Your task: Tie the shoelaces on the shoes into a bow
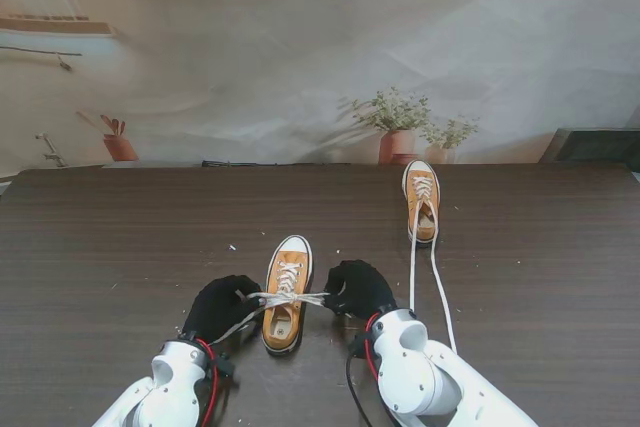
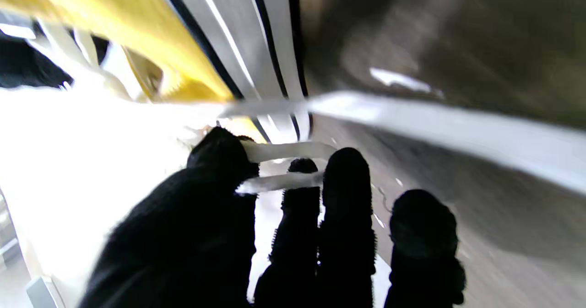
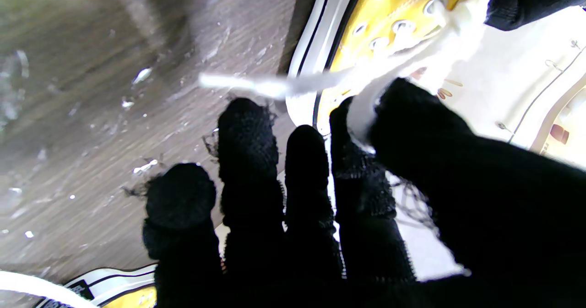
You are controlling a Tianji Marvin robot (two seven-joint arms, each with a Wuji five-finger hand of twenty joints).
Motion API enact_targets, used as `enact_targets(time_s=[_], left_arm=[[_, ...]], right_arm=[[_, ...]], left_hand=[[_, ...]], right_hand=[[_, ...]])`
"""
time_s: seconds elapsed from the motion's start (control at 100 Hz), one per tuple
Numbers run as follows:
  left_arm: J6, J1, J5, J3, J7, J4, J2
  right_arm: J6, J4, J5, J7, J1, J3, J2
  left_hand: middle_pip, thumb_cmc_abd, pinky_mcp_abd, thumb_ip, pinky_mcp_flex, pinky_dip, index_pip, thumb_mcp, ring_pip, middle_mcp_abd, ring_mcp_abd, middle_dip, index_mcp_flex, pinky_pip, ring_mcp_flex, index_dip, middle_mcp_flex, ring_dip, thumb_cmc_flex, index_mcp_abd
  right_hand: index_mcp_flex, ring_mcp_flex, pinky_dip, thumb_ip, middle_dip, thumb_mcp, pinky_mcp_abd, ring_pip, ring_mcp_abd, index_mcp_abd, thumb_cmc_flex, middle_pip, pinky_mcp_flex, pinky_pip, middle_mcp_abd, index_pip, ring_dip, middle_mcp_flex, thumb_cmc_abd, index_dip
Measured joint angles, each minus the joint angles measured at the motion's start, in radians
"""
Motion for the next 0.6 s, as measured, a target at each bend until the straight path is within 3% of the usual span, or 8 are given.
enact_targets(time_s=[0.1, 0.21, 0.6], left_arm=[[0.012, 0.018, 0.000, -0.026, 0.017, -0.011, -0.016], [0.012, 0.030, -0.004, -0.043, 0.023, -0.017, -0.020], [0.027, 0.041, -0.006, -0.061, 0.068, -0.017, -0.026]], right_arm=[[0.000, 0.000, -0.003, -0.002, -0.001, 0.001, 0.000], [0.003, 0.000, -0.003, -0.005, -0.002, 0.001, 0.000], [0.021, 0.015, -0.013, -0.013, 0.000, -0.006, -0.001]], left_hand=[[0.000, -0.037, 0.002, -0.022, 0.003, 0.000, -0.001, 0.082, 0.000, -0.001, 0.008, 0.000, 0.035, 0.003, 0.015, -0.007, 0.031, 0.000, -0.035, 0.006], [0.001, -0.075, 0.005, -0.023, 0.012, -0.001, -0.002, 0.144, 0.000, -0.001, 0.016, 0.000, 0.065, 0.007, 0.023, -0.037, 0.050, 0.000, -0.061, 0.015], [0.001, -0.094, 0.007, -0.042, 0.013, -0.001, -0.010, 0.174, 0.000, -0.001, 0.028, 0.003, 0.087, 0.008, 0.039, -0.022, 0.077, 0.000, -0.061, 0.036]], right_hand=[[0.000, 0.000, 0.000, 0.000, 0.000, 0.000, 0.000, 0.000, 0.000, 0.000, 0.000, 0.000, 0.000, 0.000, 0.000, 0.000, 0.000, 0.000, 0.000, 0.000], [0.000, 0.000, 0.000, 0.000, 0.000, 0.000, 0.000, 0.000, 0.000, 0.000, 0.000, 0.000, 0.000, 0.000, 0.000, 0.000, 0.000, 0.000, 0.000, 0.000], [0.000, 0.000, -0.001, 0.000, 0.000, -0.010, 0.000, 0.000, 0.000, 0.000, 0.000, 0.000, 0.000, 0.000, 0.000, -0.002, 0.000, 0.000, 0.008, 0.000]])
